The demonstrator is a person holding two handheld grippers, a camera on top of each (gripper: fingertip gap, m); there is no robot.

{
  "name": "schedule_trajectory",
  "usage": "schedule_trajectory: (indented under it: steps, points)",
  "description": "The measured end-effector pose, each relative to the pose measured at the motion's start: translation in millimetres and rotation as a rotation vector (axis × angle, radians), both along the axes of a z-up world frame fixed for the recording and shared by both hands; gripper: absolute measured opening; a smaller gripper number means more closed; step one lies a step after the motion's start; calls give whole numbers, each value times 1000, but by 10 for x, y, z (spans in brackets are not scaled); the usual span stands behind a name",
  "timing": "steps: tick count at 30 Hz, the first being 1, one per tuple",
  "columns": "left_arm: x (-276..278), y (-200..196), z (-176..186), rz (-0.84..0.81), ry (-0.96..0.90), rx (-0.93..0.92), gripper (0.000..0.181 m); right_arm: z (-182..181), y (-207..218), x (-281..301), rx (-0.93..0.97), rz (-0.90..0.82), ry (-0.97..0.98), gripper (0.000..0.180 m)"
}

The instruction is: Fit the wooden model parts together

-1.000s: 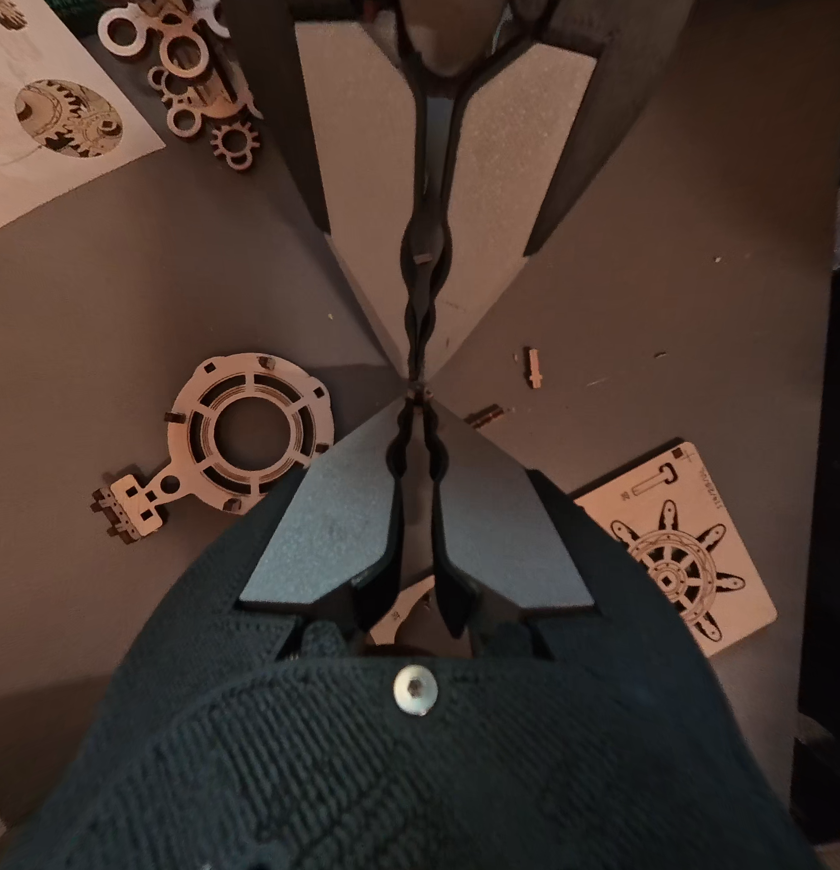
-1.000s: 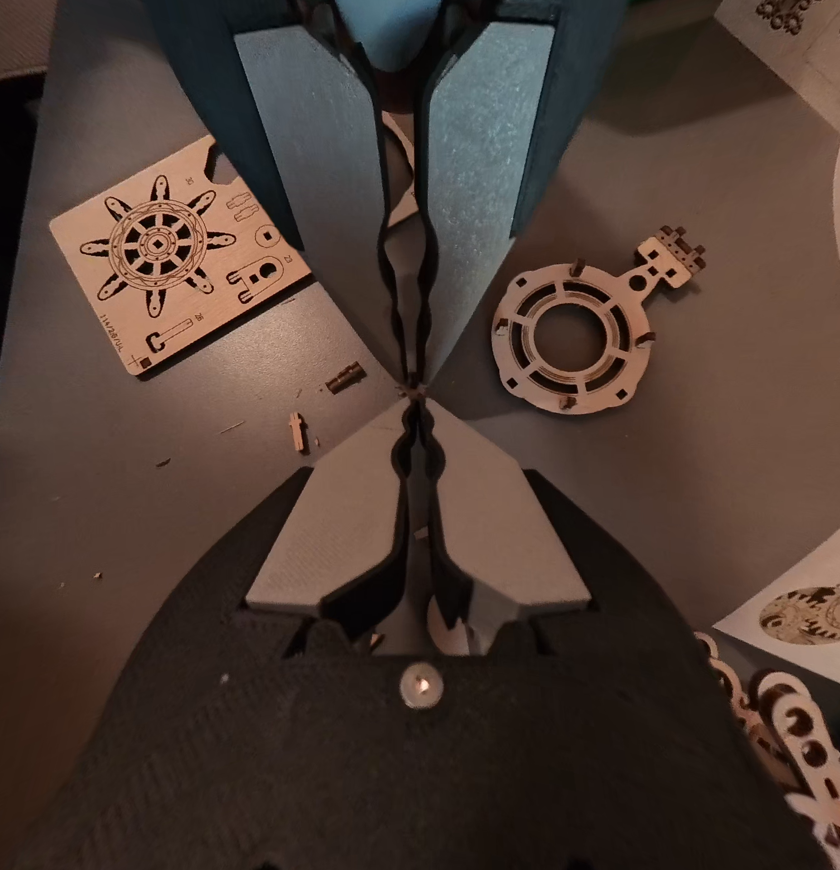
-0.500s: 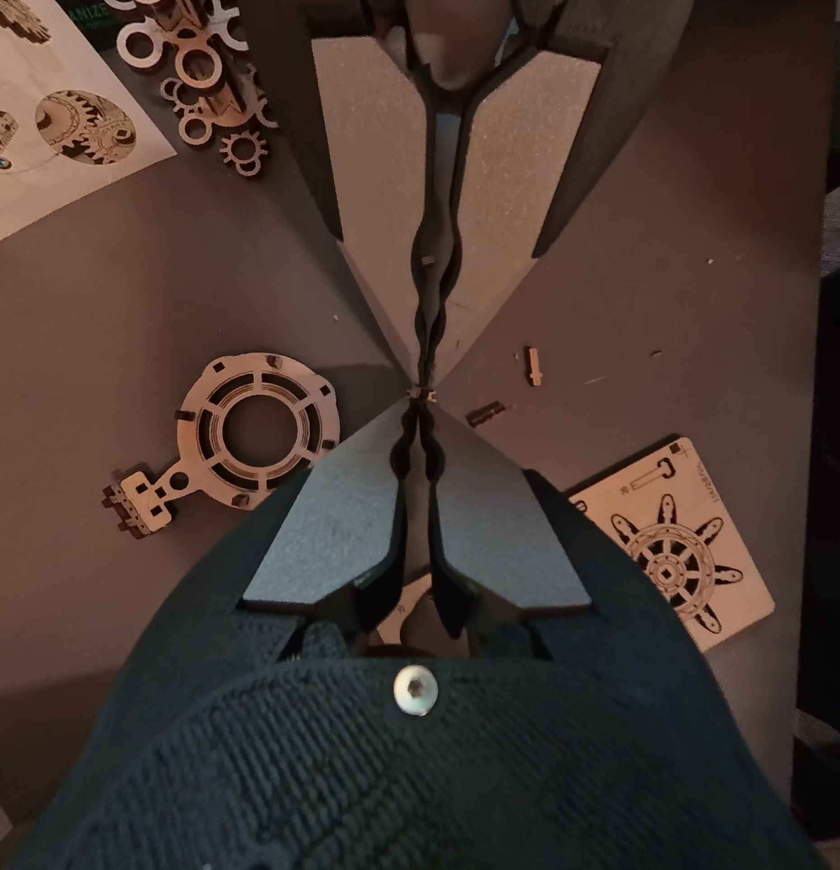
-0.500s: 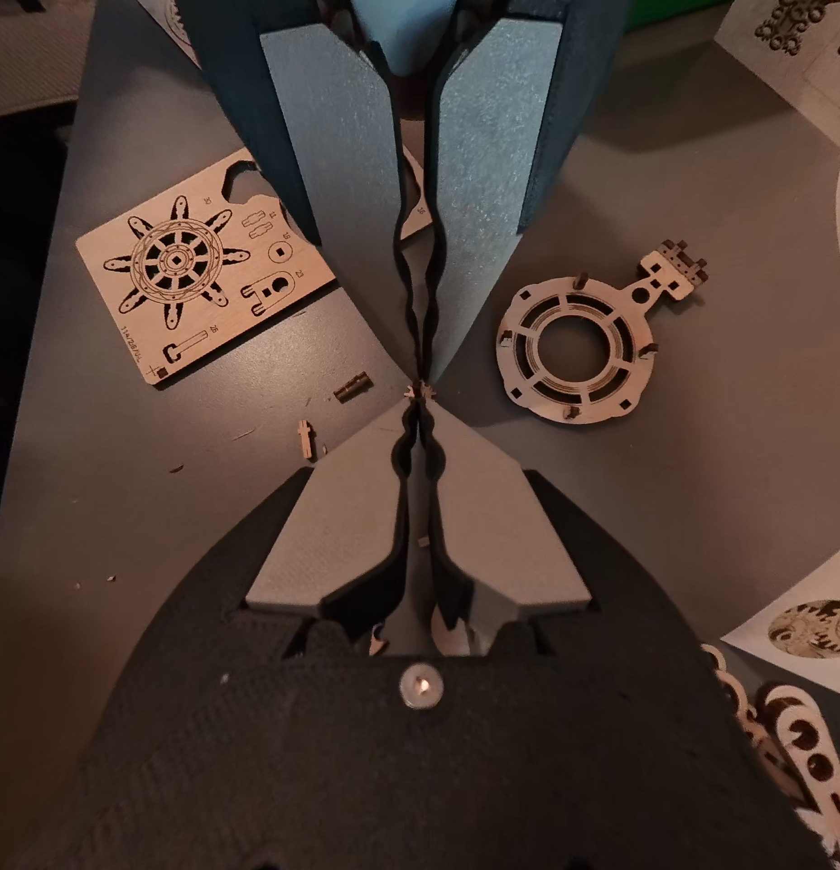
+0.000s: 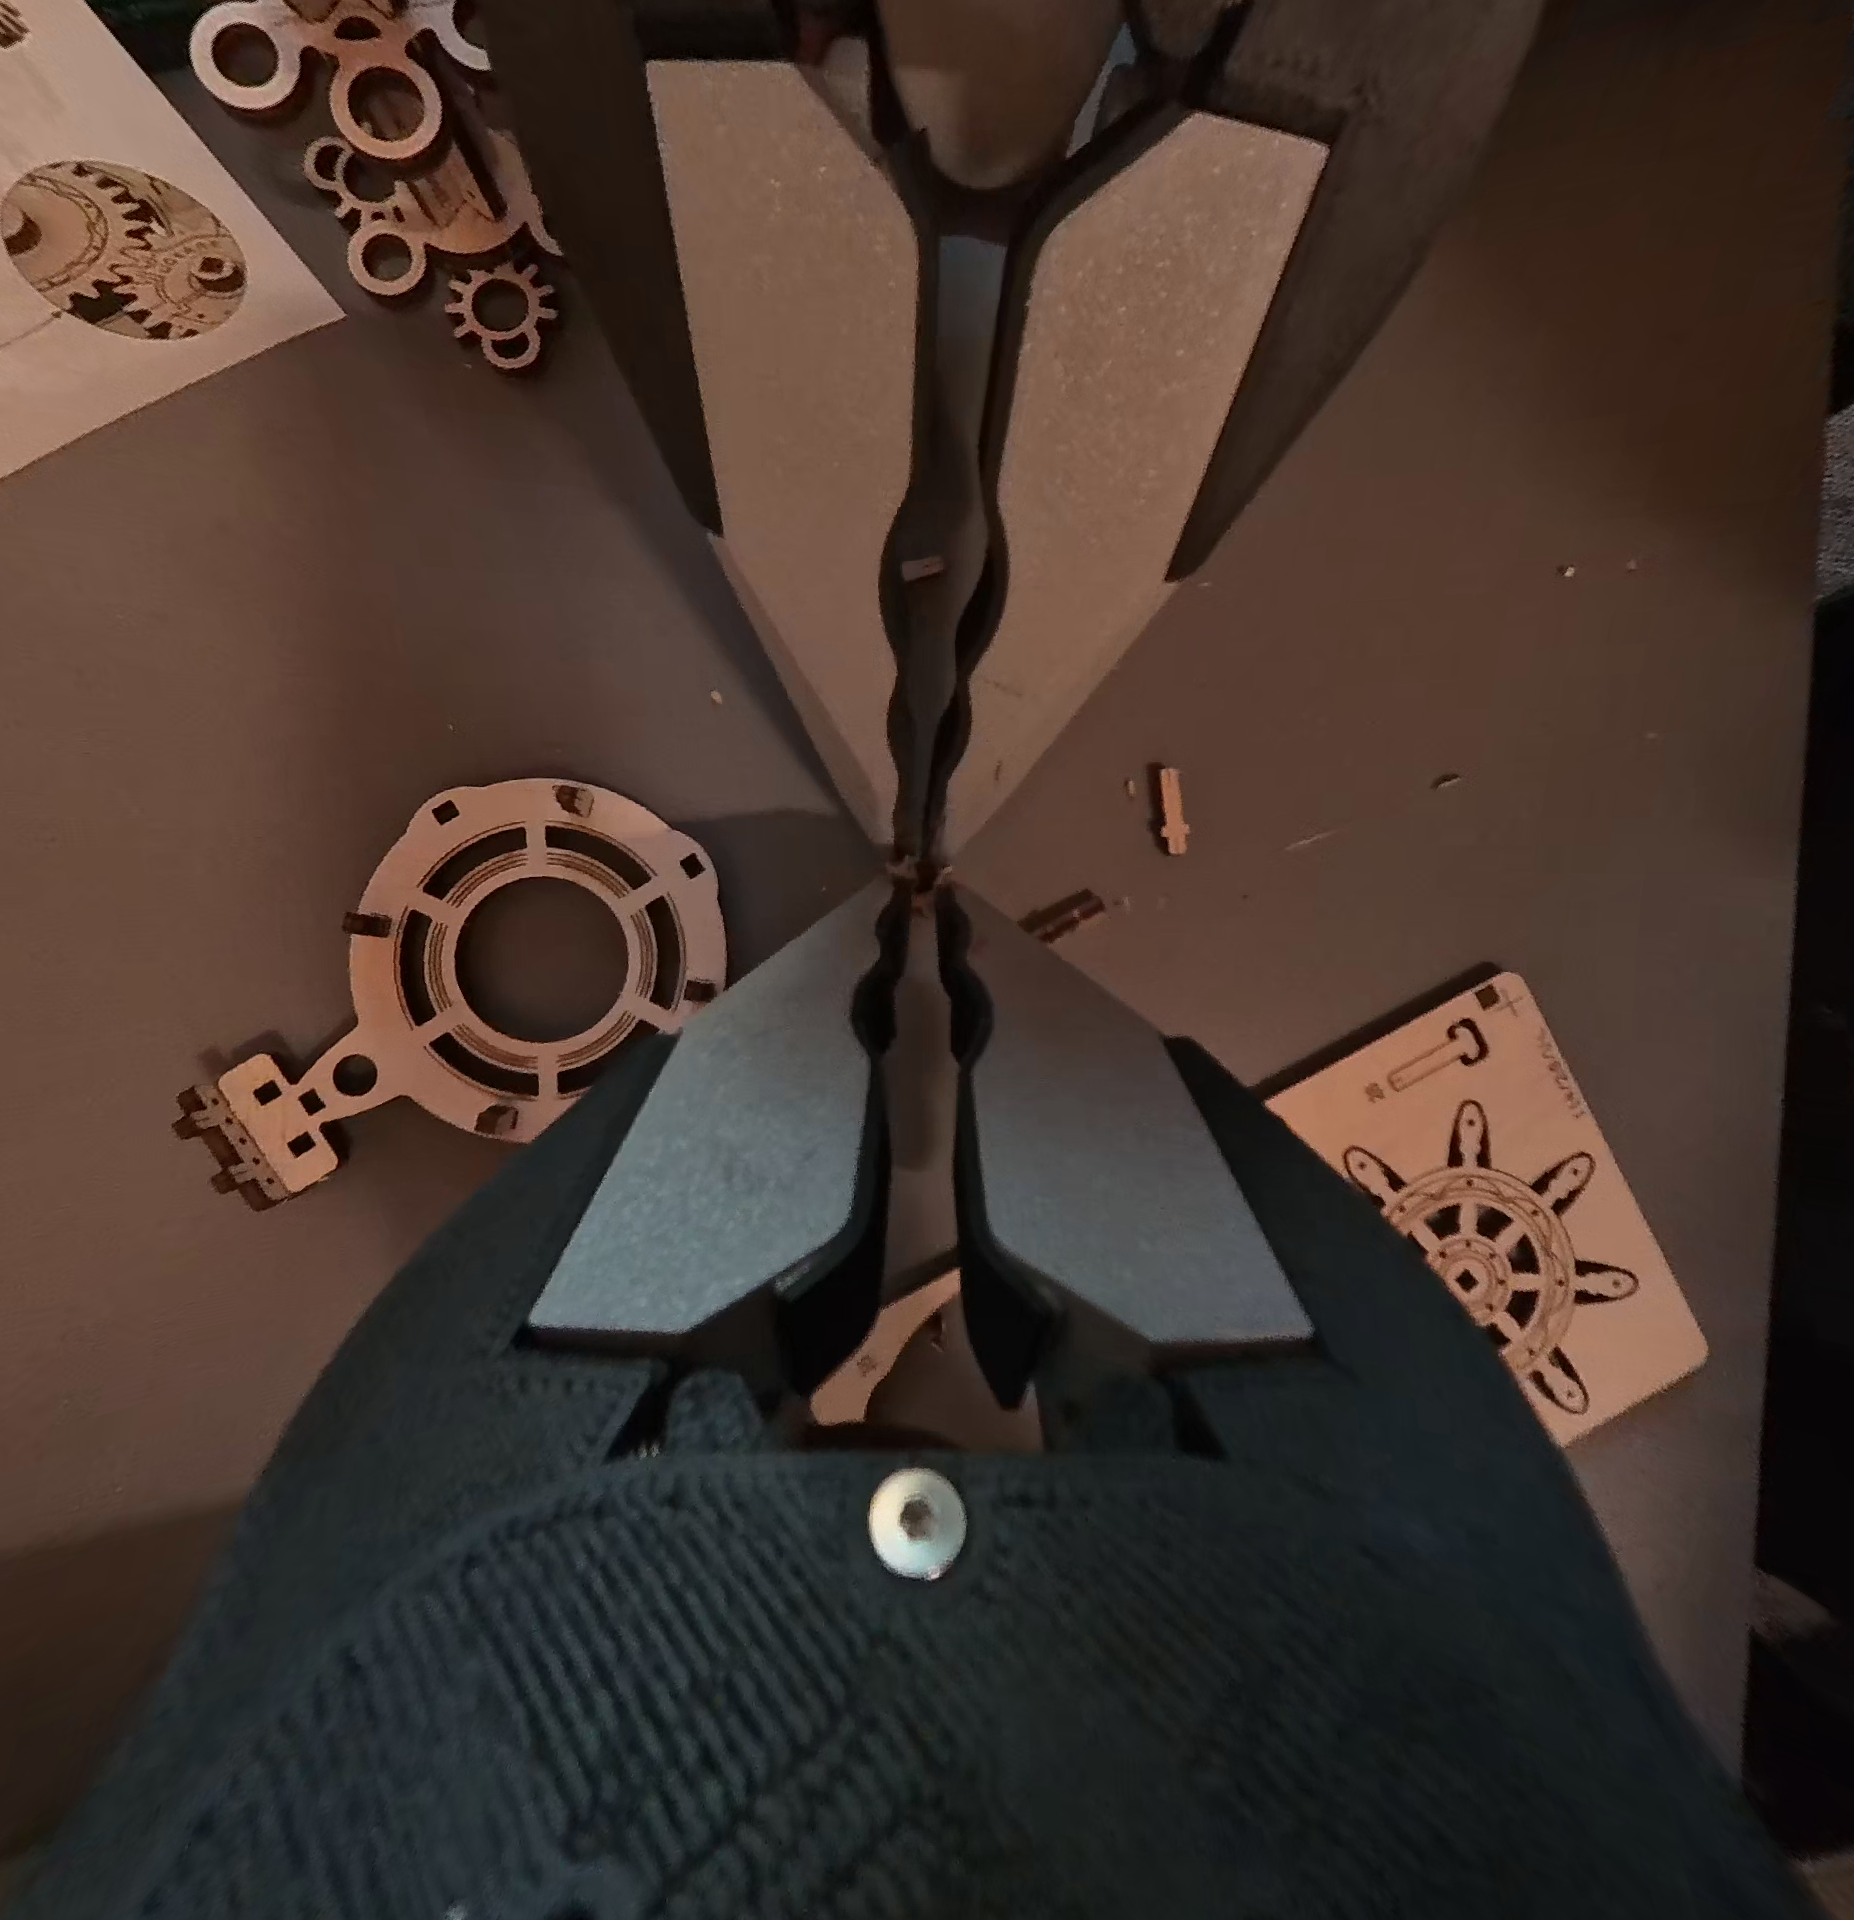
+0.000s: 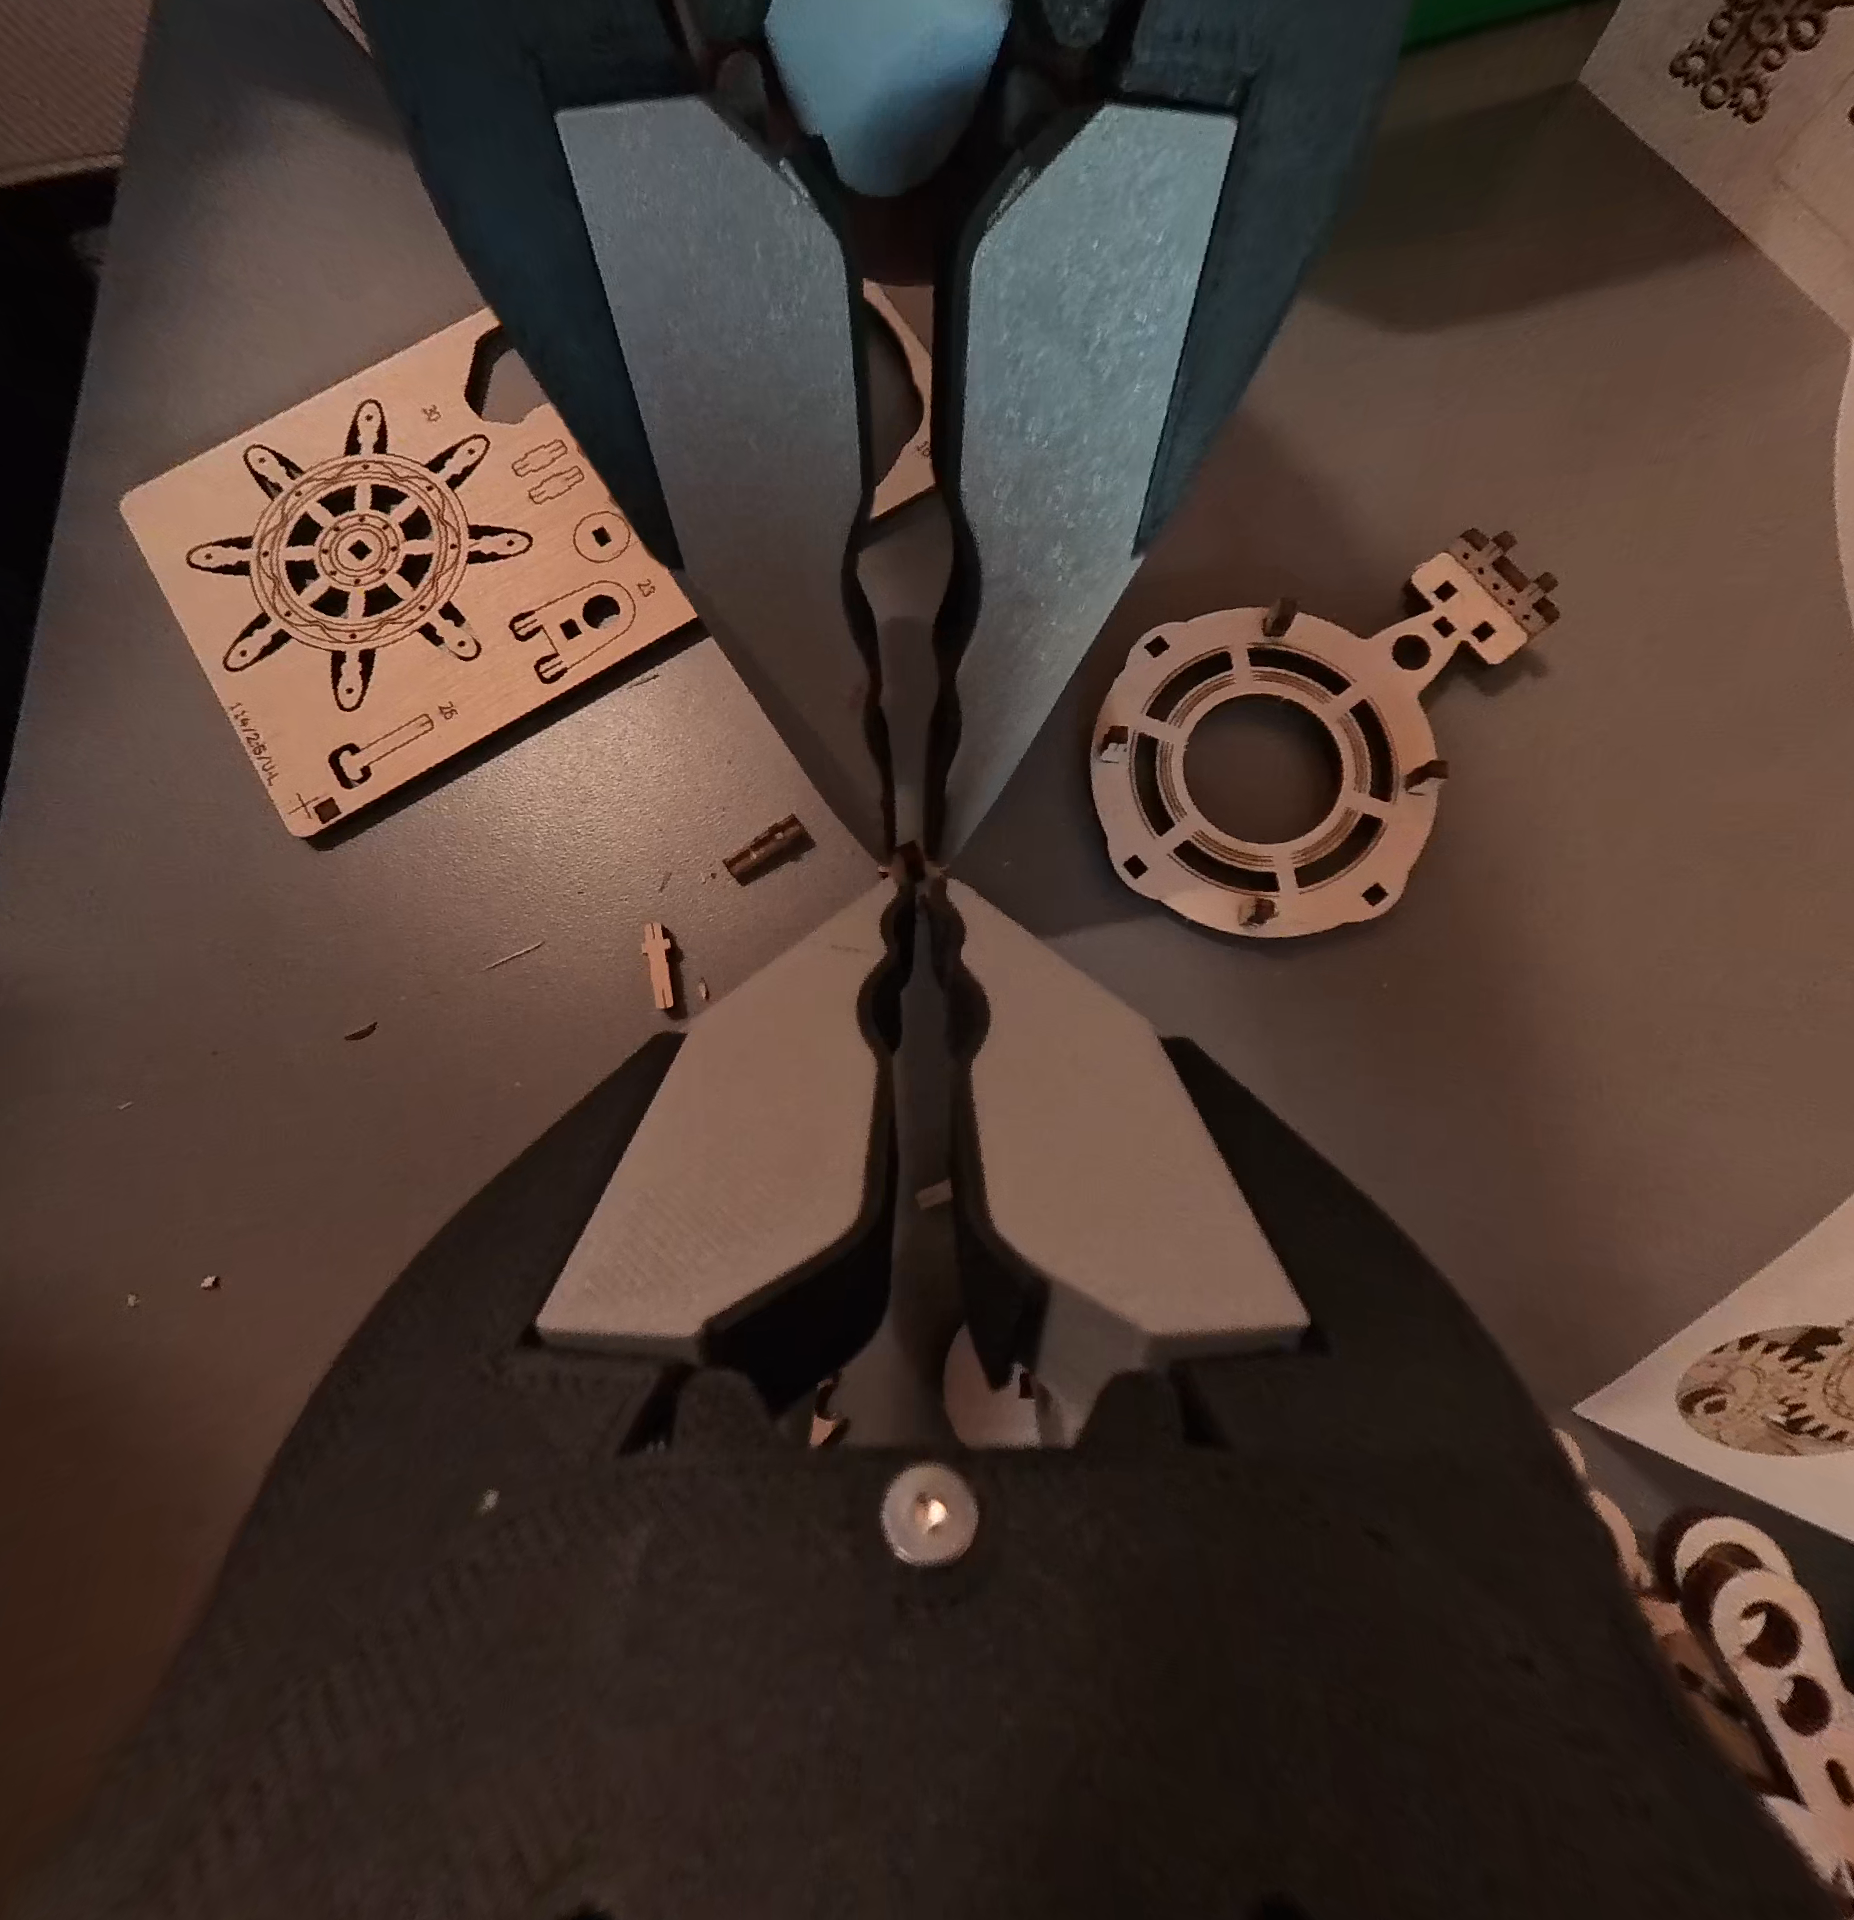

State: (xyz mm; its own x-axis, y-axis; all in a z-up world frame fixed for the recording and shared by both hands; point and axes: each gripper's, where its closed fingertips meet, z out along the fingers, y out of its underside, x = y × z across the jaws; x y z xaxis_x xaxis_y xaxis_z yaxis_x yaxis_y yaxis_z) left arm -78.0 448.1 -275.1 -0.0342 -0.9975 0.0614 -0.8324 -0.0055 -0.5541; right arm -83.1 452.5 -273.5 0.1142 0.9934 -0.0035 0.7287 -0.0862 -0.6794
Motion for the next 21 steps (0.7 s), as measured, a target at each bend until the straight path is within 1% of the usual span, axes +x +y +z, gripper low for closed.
schedule_trajectory:
  steps: [8,15,17,21]
  points:
    - [-1,-8,-11,-10,4,-6,1,-5,-23,-13,28,25,-12,0]
    - [0,-7,-4,-6,7,-22,1,-3,-18,-14,14,24,-18,0]
    - [-4,-16,-4,-4,7,-30,4,-3,-18,-11,14,22,-17,0]
    - [-7,-6,6,0,3,-23,4,11,-20,-12,12,23,-11,0]
